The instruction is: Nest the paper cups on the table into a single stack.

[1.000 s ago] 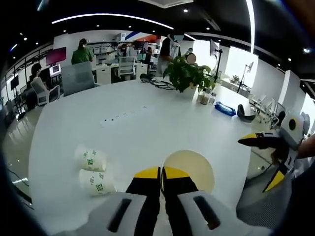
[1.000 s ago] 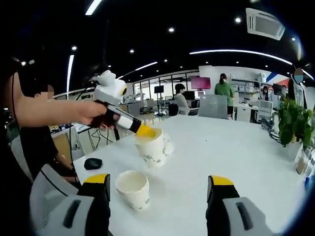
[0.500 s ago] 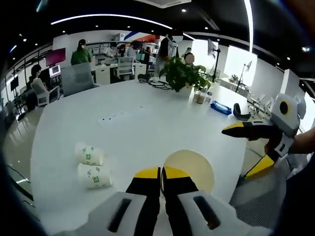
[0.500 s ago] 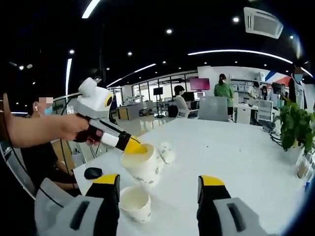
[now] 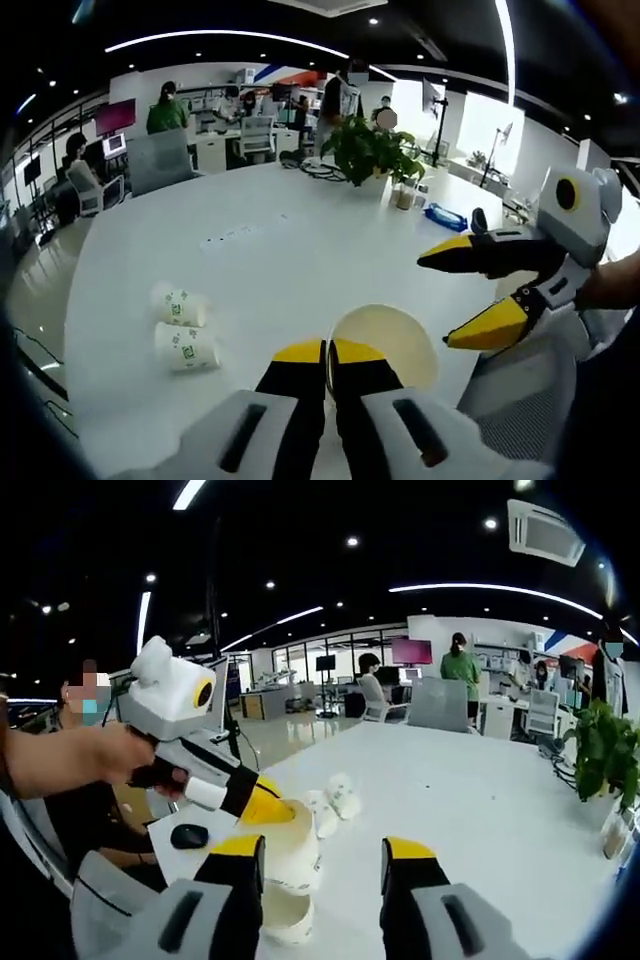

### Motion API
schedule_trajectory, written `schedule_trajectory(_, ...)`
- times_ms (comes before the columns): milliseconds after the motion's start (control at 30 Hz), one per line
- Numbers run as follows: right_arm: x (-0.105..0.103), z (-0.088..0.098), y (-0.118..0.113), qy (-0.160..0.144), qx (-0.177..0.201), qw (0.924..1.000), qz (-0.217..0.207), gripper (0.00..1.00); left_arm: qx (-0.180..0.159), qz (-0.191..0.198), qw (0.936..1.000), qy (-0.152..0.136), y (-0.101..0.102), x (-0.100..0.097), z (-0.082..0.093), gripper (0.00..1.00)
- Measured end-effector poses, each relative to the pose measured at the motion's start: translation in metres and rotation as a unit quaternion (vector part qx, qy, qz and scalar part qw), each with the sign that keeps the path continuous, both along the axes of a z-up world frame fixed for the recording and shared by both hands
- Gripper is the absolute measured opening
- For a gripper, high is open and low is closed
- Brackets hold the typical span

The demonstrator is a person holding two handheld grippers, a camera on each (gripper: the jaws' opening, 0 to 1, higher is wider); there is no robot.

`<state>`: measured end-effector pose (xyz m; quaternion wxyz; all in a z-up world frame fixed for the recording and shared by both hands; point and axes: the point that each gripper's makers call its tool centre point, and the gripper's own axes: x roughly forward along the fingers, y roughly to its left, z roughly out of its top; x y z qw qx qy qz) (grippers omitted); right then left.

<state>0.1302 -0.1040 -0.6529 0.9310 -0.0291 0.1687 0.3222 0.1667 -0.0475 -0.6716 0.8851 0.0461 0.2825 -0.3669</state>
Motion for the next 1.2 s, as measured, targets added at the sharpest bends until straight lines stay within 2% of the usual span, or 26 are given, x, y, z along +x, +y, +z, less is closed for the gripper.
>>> schedule_trajectory(233,-0.002,-0.002,0.009,0.003,-0.013,0.9999,0.01,0.32,0.005,-0.007,1.0,-0.003,-0.004,-0.008,0.002,0.0)
schedule_trajectory(467,0.001,-0.008,0.012,0.014,-0.02,0.9996,0.013,0.25,0.028,-0.024,0.9992,-0.014,-0.011,-0.021,0.003,0.0)
schedule_trajectory(867,-0.003,-0.018,0.018,0.029,-0.047,0.9981,0.028,0.12,0.04,-0.042,0.998,-0.025,-0.018,-0.03,0.006,0.0)
schedule_trajectory(967,-0.003,-0.019,0.019,0.032,-0.051,0.9977,0.031,0.09,0.051,-0.05,0.9969,-0.033,-0.02,-0.032,0.005,0.0)
schedule_trajectory(1200,-0.004,-0.023,0.017,0.036,-0.066,0.9967,0.029,0.01,0.048,-0.05,0.9972,-0.029,-0.02,-0.034,0.006,0.0)
